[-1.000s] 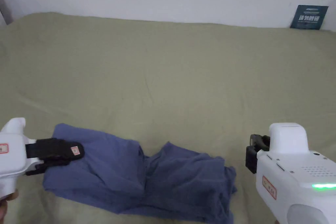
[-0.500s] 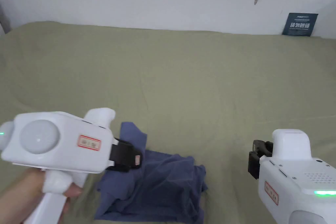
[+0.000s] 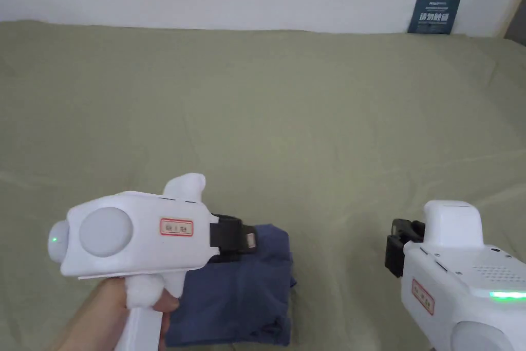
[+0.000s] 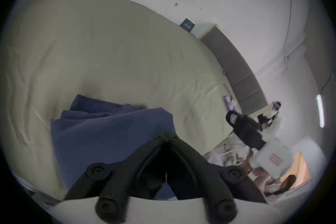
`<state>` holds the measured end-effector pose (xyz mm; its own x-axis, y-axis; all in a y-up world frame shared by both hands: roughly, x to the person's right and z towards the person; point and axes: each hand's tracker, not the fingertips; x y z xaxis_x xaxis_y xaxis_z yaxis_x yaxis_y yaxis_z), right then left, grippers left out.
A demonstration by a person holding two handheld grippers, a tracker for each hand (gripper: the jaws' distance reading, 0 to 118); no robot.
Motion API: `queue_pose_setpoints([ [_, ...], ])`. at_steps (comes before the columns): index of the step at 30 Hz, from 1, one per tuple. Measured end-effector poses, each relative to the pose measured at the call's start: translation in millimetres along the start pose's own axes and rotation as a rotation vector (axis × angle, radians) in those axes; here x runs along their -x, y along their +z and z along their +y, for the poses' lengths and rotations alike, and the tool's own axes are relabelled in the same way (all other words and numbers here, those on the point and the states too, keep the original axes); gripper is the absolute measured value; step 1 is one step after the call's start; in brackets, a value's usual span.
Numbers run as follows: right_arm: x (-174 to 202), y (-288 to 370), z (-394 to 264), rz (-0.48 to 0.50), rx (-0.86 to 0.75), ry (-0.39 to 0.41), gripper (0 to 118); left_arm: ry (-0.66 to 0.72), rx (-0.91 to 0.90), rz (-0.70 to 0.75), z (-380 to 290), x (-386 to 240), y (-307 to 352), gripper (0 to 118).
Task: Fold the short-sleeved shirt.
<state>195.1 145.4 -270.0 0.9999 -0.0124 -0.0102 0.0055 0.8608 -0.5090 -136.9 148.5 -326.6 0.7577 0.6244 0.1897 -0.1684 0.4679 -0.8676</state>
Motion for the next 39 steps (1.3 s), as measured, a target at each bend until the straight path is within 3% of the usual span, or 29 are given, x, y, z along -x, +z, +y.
queue_pose_setpoints([
  [5, 2.7, -6.9, 0.6, -0.001, 0.007, -0.006, 0, 0.081, 0.033, -0.068, -10.6, 26.7, -1.7, 0],
  [10, 6.7, -7.5, -2.4, 0.005, 0.022, 0.007, 0, 0.146, 0.159, -0.256, -47.6, 32.5, -47.1, 0],
  [14, 4.9, -9.2, -4.4, -0.005, 0.037, 0.015, 0, 0.078, 0.185, -0.144, -70.8, 39.6, -83.5, 0],
  [16, 3.0, -8.8, -4.3, -0.009, 0.038, 0.013, 0, 0.119, 0.181, -0.191, -73.7, 49.5, -90.4, 0],
  [17, 2.0, -7.8, -4.4, -0.01, 0.039, 0.013, 0, 0.158, 0.173, -0.235, -72.0, 48.9, -87.5, 0],
  [21, 3.1, -4.5, -3.7, 0.012, 0.039, 0.012, 0, 0.059, 0.158, -0.153, -62.7, 34.9, -65.2, 0],
  [25, 14.1, -2.6, -2.6, 0.078, 0.045, 0.002, 0, 0.068, 0.111, -0.179, -50.3, 30.3, -30.5, 0],
  [28, 27.2, -4.7, -1.1, 0.205, 0.073, -0.026, 0, 0.05, 0.054, -0.15, -40.5, 34.4, -3.8, 0],
  [29, 30.6, -7.0, -1.0, 0.286, 0.097, -0.059, 0, 0.047, 0.041, -0.131, -37.8, 36.6, 4.7, 0],
  [33, 37.5, -36.4, -9.5, 0.71, 0.265, -0.353, 0, 0.051, -0.007, -0.083, -30.5, 52.7, 31.3, 0],
  [34, 41.6, -45.6, -13.9, 0.78, 0.294, -0.388, 0, 0.06, -0.021, -0.07, -29.3, 57.5, 36.0, 0],
  [37, 60.4, -72.1, -27.5, 0.913, 0.389, -0.404, 0, 0.081, -0.037, -0.045, -27.8, 71.2, 49.2, 0],
  [39, 69.5, -92.4, -37.4, 1.03, 0.478, -0.46, 0, 0.087, -0.043, -0.031, -28.9, 74.7, 57.4, 0],
])
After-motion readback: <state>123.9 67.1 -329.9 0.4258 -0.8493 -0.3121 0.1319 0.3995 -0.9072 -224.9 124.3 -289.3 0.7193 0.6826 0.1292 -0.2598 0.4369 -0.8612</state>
